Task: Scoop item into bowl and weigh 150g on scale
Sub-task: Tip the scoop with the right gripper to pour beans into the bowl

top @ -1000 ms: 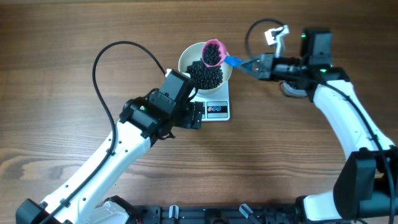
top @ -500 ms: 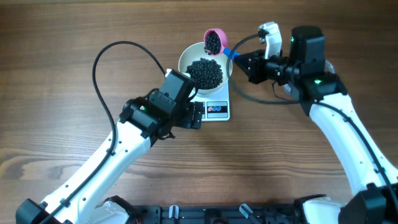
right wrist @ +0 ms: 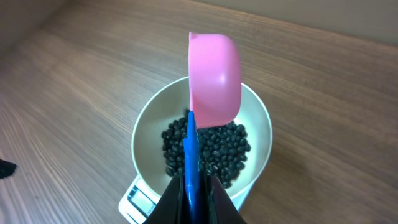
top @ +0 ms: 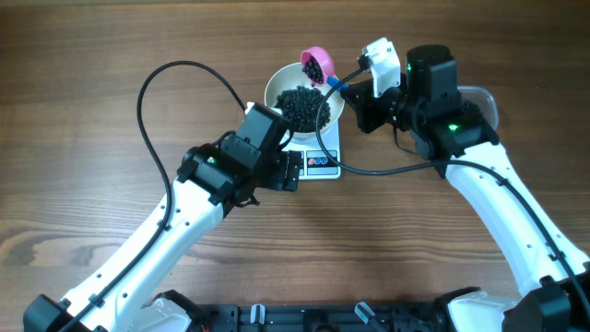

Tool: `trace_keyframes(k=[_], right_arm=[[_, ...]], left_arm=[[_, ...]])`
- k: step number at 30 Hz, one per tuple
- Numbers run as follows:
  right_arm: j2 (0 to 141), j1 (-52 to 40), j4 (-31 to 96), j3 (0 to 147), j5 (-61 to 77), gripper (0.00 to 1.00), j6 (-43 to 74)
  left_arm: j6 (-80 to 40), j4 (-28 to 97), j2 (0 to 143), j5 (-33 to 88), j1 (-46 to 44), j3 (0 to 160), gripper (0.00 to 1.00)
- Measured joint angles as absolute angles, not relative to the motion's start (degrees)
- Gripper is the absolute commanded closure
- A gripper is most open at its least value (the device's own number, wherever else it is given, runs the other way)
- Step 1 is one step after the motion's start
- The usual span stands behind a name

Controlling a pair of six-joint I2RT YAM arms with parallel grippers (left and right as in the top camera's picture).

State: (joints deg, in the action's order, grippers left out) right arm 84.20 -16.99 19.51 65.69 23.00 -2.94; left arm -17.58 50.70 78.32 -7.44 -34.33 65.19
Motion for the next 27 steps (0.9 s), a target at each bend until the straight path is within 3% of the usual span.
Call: trace_keyframes(k=[27], right_arm=[[84.2,-18.1,20.5,65.7,20.2,0.96,-25.1]], left_arm=[[-17.6,50.7,78.3,-7.4,-34.3,65.2,0.00]])
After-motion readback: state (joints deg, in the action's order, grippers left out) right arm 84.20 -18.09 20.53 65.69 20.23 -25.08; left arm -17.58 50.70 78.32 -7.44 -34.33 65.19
